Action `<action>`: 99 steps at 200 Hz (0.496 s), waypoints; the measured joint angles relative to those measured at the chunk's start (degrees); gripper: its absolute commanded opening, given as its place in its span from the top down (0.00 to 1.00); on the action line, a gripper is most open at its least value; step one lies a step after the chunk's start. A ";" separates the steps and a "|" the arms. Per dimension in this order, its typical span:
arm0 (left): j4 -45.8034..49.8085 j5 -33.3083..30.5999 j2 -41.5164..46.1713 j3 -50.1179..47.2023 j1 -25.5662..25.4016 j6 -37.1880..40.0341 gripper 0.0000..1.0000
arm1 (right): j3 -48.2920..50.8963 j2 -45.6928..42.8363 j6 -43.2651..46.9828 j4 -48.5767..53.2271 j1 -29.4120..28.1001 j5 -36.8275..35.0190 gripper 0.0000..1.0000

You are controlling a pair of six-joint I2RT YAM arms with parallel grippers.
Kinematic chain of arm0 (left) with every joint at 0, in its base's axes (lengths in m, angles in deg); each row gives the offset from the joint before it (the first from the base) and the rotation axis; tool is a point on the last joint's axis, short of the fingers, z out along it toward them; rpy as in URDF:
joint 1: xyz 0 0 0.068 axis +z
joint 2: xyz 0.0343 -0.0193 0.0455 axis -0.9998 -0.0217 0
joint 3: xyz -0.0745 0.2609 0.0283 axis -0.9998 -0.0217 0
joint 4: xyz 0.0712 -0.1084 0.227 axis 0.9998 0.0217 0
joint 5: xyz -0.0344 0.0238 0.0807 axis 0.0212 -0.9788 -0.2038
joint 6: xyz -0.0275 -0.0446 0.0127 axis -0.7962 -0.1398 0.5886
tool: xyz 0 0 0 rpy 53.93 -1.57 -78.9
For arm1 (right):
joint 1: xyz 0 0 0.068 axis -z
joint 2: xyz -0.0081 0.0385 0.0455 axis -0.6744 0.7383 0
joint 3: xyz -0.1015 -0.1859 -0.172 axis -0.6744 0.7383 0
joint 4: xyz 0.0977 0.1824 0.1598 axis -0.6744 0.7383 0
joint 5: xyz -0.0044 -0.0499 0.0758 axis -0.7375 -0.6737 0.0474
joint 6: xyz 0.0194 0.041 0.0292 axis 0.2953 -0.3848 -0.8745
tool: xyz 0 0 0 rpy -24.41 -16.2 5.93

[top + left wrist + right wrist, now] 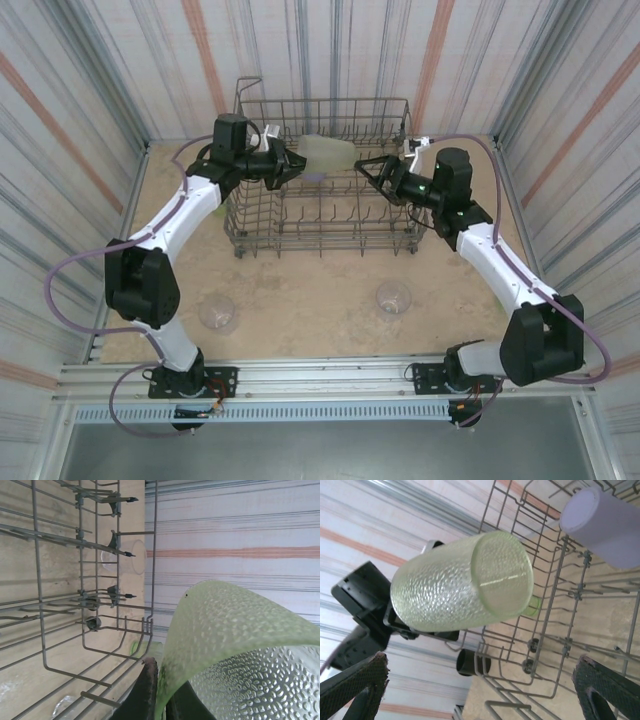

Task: Load the cups into the dish rack

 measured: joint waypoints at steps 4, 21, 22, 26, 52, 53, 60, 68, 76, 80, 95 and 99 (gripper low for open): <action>-0.44 0.24 -0.04 -0.04 0.00 -0.46 1.00 | 0.00 0.26 -0.46 -0.79 0.22 0.35 0.01; -2.32 1.11 -0.39 -0.17 0.00 -2.05 1.00 | 0.00 1.57 -2.80 -4.61 0.81 1.66 0.01; -2.47 1.22 -0.46 -0.22 0.00 -2.25 1.00 | 0.00 1.73 -2.97 -4.87 0.83 1.81 0.01; -2.89 1.42 -0.52 -0.24 0.00 -2.51 1.00 | 0.00 1.97 -3.30 -5.55 0.83 2.05 0.01; -5.77 2.45 -0.90 -1.11 0.00 -5.05 1.00 | -0.61 4.48 -6.03 -8.79 0.83 3.93 0.01; -5.84 2.45 -0.90 -1.14 0.00 -5.14 1.00 | -0.63 4.61 -6.08 -8.94 0.83 3.98 0.01; -6.71 2.67 -0.90 -1.44 0.00 -5.92 1.00 | -0.68 5.25 -6.71 -9.92 0.83 4.35 0.01; -7.58 2.95 -0.90 -1.70 0.00 -6.71 1.00 | -0.74 5.92 -7.69 -10.84 0.83 4.57 0.01; -8.35 3.19 -0.94 -1.79 0.00 -7.43 1.00 | -0.74 6.67 -8.46 -12.02 0.83 4.81 0.01; -8.79 3.28 -0.96 -1.84 0.00 -7.72 1.00 | -0.76 6.97 -8.83 -12.48 0.83 4.79 0.01; -9.97 3.48 -0.98 -1.95 0.00 -8.48 1.00 | -1.68 8.46 -10.82 -13.64 0.61 4.92 0.01; -10.23 3.54 -0.98 -1.97 0.00 -8.72 1.00 | -2.01 8.79 -11.28 -13.90 0.59 4.94 0.01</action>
